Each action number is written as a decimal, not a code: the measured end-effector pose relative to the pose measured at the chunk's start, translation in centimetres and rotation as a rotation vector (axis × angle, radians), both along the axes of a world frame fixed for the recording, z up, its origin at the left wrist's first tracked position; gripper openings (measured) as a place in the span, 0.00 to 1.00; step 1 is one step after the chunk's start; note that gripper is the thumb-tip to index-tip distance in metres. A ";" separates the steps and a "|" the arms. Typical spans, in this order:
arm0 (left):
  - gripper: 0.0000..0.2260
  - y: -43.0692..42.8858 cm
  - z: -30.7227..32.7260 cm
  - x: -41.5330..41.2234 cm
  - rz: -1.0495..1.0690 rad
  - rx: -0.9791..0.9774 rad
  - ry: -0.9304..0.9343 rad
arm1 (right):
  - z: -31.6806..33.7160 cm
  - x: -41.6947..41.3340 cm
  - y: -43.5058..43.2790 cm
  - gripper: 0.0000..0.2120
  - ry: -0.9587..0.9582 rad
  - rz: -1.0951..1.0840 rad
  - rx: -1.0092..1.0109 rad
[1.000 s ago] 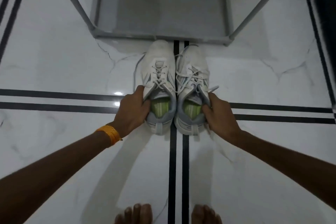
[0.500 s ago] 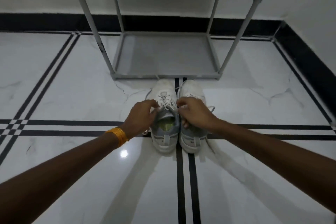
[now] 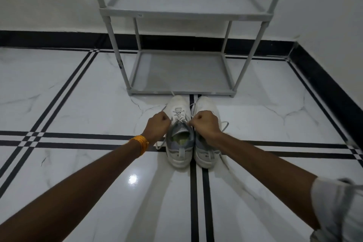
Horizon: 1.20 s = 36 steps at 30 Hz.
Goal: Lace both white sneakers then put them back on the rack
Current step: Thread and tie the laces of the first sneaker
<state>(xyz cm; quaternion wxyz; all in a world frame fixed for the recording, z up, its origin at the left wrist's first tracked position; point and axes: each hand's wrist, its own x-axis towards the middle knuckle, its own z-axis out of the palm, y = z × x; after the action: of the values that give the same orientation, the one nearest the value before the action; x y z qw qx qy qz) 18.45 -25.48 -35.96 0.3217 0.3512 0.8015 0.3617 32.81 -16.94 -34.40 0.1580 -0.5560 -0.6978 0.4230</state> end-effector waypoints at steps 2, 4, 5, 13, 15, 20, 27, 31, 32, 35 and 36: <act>0.06 0.3 0.3 -0.2 -0.008 0.037 0.034 | 0.0 0.0 0.0 0.15 0.040 -0.058 0.001; 0.12 0.6 0.6 -0.9 -0.018 0.075 0.089 | 0.0 0.1 0.1 0.20 0.029 -0.076 0.010; 0.15 0.7 0.7 -1.1 -0.024 0.075 0.139 | -0.1 0.1 0.0 0.21 0.013 -0.079 0.020; 0.19 1.1 -0.1 -0.9 -0.032 0.086 0.318 | -0.7 0.4 -0.2 0.22 -0.046 -0.030 0.123; 0.19 1.2 -0.3 -1.0 -0.038 0.081 0.323 | -1.0 0.5 0.0 0.22 -0.044 -0.012 0.143; 0.18 1.0 -0.5 -0.9 -0.080 0.057 0.401 | -1.1 0.6 0.0 0.20 -0.047 0.018 0.176; 0.19 -1.5 4.2 -3.5 -0.356 0.037 0.449 | 2.1 2.4 1.4 0.18 -0.131 0.274 0.273; 0.18 -1.7 6.8 -3.1 -0.399 0.226 0.248 | 6.9 3.1 2.6 0.20 -0.018 0.378 0.333; 0.18 -1.3 7.2 -2.5 -0.434 0.251 0.208 | 8.1 3.0 3.0 0.19 0.016 0.390 0.365; 0.15 0.4 7.8 -0.5 -0.665 0.309 0.357 | 11.0 2.2 4.4 0.18 0.057 0.423 0.485; 0.14 0.8 7.9 0.1 -0.766 0.332 0.500 | 11.7 1.8 4.7 0.18 0.058 0.464 0.496</act>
<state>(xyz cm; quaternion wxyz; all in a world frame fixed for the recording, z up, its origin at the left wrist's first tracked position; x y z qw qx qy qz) 18.60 -24.65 -28.05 0.1691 0.7437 0.5987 0.2446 34.64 -12.23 -22.69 0.2076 -0.3150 -0.8826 0.2806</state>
